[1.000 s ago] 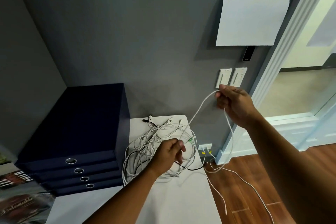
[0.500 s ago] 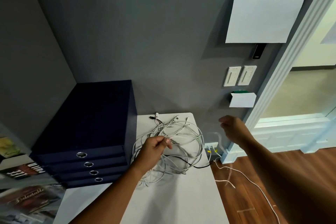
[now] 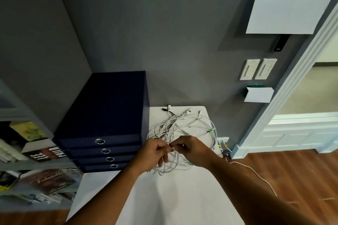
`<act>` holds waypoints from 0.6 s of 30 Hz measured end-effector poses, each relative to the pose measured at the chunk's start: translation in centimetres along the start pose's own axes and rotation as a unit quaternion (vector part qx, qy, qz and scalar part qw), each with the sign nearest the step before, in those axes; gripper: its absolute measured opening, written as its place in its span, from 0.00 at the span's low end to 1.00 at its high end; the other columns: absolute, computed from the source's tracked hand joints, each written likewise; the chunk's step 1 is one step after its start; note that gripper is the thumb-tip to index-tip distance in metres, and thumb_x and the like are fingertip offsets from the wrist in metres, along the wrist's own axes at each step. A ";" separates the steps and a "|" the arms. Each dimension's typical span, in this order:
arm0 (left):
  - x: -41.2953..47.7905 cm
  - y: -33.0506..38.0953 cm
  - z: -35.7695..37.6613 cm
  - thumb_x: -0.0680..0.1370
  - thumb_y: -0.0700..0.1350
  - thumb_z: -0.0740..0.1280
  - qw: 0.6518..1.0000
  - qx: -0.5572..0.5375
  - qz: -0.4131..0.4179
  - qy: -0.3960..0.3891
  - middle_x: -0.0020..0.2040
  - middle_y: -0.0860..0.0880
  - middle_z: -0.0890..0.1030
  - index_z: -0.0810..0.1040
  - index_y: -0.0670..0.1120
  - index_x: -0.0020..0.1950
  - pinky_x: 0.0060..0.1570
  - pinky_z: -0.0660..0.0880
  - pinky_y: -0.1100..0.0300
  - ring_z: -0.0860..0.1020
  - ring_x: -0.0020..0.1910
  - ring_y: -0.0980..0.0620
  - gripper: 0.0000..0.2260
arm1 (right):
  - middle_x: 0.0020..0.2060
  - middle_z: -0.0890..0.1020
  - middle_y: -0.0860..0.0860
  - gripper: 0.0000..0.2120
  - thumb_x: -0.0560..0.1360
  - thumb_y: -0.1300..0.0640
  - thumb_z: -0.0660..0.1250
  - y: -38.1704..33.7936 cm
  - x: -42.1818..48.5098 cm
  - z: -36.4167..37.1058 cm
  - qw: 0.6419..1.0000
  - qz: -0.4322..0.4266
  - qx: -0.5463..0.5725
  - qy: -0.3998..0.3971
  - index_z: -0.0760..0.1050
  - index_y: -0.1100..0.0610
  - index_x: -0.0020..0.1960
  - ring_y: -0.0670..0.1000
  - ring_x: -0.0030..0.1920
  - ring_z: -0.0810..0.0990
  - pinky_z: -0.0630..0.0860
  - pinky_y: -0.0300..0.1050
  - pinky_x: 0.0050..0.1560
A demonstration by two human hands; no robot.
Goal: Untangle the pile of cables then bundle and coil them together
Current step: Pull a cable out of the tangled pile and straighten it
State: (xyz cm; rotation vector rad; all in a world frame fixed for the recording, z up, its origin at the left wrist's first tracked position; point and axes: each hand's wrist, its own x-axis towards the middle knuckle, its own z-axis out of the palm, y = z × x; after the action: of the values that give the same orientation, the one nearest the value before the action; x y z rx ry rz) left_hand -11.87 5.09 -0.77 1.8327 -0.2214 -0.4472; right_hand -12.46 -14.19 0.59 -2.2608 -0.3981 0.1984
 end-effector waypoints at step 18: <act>-7.7 -8.2 -6.6 0.82 0.52 0.64 0.949 0.316 0.001 0.003 0.45 0.63 0.82 0.82 0.57 0.50 0.44 0.73 0.69 0.78 0.44 0.64 0.07 | 0.45 0.83 0.56 0.24 0.81 0.38 0.54 -0.4 -1.2 12.1 0.975 0.067 -0.200 -0.066 0.71 0.55 0.39 0.59 0.49 0.79 0.69 0.47 0.42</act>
State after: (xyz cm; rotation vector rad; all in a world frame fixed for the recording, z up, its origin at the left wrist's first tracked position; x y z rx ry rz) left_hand -16.81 16.26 -5.47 2.4604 -0.3971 -0.3944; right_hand -16.92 -5.79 -7.05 -2.6843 -0.3817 0.3660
